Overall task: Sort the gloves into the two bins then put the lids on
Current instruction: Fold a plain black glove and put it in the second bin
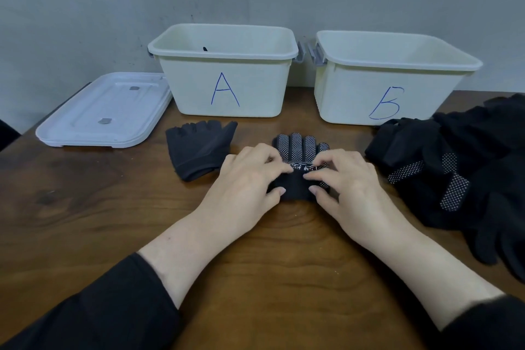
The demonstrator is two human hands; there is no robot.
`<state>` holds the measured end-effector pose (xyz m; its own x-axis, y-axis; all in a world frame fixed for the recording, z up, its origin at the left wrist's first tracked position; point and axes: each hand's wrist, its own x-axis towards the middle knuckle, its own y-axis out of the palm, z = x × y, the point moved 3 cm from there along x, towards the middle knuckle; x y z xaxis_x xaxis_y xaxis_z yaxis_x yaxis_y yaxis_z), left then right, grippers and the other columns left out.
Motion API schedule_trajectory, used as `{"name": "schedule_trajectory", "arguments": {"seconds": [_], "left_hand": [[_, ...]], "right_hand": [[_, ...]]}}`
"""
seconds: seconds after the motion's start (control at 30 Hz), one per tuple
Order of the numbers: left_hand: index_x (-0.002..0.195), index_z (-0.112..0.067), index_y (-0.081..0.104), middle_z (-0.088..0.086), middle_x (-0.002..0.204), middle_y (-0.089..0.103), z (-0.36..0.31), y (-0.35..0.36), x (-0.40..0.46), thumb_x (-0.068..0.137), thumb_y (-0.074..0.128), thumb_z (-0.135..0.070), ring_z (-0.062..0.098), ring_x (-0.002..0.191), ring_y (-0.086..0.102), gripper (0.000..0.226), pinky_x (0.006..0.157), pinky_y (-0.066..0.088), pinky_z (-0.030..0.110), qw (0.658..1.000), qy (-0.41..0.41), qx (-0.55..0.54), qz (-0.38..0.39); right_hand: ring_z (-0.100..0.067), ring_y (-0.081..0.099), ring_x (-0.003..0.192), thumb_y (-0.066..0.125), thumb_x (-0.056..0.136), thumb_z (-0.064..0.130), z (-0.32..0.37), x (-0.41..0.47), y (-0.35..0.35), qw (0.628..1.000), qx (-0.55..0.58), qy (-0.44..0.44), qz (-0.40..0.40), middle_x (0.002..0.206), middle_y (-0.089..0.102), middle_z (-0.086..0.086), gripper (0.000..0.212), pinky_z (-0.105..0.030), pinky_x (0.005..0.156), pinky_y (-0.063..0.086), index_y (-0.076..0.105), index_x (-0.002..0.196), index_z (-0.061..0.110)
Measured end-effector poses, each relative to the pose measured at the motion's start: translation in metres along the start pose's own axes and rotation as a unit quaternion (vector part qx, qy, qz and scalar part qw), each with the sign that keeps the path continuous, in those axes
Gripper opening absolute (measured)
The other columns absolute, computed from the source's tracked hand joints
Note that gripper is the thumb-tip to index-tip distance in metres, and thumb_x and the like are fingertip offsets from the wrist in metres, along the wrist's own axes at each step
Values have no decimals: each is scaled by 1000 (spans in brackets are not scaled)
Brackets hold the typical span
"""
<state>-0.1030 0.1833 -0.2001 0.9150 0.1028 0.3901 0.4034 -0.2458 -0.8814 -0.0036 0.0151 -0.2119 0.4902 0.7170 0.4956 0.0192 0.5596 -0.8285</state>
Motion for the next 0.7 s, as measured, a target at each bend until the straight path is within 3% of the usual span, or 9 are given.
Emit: {"name": "schedule_trajectory", "arguments": {"seconds": [0.07, 0.13, 0.23, 0.37, 0.57, 0.7], "left_hand": [[113, -26, 74, -6, 125, 64, -2, 6, -1, 93, 55, -27, 16, 118, 51, 27, 98, 34, 39, 999, 34, 20, -5], [112, -24, 75, -6, 123, 68, -5, 8, -4, 94, 44, -28, 13, 120, 51, 36, 101, 30, 37, 998, 55, 22, 2], [144, -29, 51, -17, 149, 48, -3, 4, -7, 103, 44, -33, 6, 140, 35, 42, 118, 16, 35, 996, 32, 26, 85], [154, -33, 34, -19, 157, 33, -1, 2, -7, 102, 43, -45, 3, 145, 22, 54, 122, 10, 36, 993, 21, 30, 109], [147, -31, 46, -17, 149, 47, -3, 4, -6, 99, 53, -43, 5, 139, 35, 50, 114, 16, 30, 998, 29, 10, 59], [132, -35, 60, -15, 129, 63, -2, 1, -4, 99, 55, -36, 5, 125, 48, 33, 107, 22, 28, 999, 19, 12, 34]], "right_hand": [[-21, 54, 118, 73, 90, 14, -1, -1, 2, 998, -15, -44, 33, 125, 63, 6, 20, -49, 93, 44, 77, 109, 20], [-14, 52, 124, 68, 94, 26, -5, -2, 0, 996, 6, -50, 77, 131, 61, 12, 26, -45, 101, 40, 74, 118, 21], [0, 44, 131, 72, 91, 41, -13, -1, -6, 990, 52, -19, 133, 139, 54, 24, 44, -36, 109, 31, 65, 133, 30], [3, 43, 127, 71, 91, 32, -12, 0, -6, 990, 51, 1, 132, 133, 55, 27, 45, -34, 108, 31, 58, 135, 35], [-3, 52, 118, 58, 98, 30, -6, 1, -2, 995, 36, 15, 90, 121, 63, 22, 26, -43, 104, 39, 62, 123, 34], [2, 51, 104, 55, 100, 28, -3, 3, -9, 994, 60, 3, 96, 102, 62, 25, 19, -36, 98, 40, 63, 115, 38]]}}
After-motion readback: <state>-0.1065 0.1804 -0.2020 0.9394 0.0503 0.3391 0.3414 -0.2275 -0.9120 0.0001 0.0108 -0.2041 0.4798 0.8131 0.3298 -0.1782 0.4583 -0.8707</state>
